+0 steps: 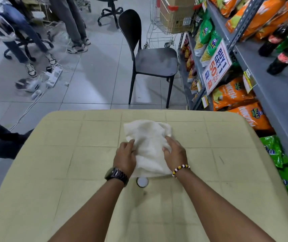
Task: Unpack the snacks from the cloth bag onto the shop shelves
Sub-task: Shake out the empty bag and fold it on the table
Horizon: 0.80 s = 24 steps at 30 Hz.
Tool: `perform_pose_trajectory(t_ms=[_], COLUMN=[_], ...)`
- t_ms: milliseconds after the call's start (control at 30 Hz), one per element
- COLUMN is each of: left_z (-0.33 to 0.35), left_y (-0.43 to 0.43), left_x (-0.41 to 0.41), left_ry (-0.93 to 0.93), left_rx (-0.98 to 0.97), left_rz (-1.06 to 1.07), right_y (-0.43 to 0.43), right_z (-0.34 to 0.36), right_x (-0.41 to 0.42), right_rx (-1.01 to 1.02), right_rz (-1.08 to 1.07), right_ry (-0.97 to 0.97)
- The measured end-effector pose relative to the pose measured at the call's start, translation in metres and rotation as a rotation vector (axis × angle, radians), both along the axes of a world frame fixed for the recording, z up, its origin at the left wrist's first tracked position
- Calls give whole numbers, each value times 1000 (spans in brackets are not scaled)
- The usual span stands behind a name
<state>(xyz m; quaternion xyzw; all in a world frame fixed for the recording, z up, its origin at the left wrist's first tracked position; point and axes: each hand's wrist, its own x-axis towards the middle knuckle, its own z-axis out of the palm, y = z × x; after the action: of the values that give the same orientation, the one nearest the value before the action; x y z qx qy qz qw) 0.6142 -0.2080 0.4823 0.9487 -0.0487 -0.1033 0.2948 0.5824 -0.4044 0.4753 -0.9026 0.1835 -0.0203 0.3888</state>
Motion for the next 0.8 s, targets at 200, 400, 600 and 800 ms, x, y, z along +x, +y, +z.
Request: perform_pose_trajectory(t_ms=[200,400,600,800], left_z=[-28,-41,-6,76], left_y=[12,8,15,19], left_x=[58,62,58,57], left_ry=[18,60,39,-155], left_rx=[303,432,431,337], left_rz=[-148,-220,-164,-157], right_y=[18,24,26,38], right_z=[-36,-55,-7,96], right_x=[51,55,43,-4], right_rx=[-166,-367,-344,-74], right_rz=[149,224,74,-39], right_ry=[38,113,159,-186])
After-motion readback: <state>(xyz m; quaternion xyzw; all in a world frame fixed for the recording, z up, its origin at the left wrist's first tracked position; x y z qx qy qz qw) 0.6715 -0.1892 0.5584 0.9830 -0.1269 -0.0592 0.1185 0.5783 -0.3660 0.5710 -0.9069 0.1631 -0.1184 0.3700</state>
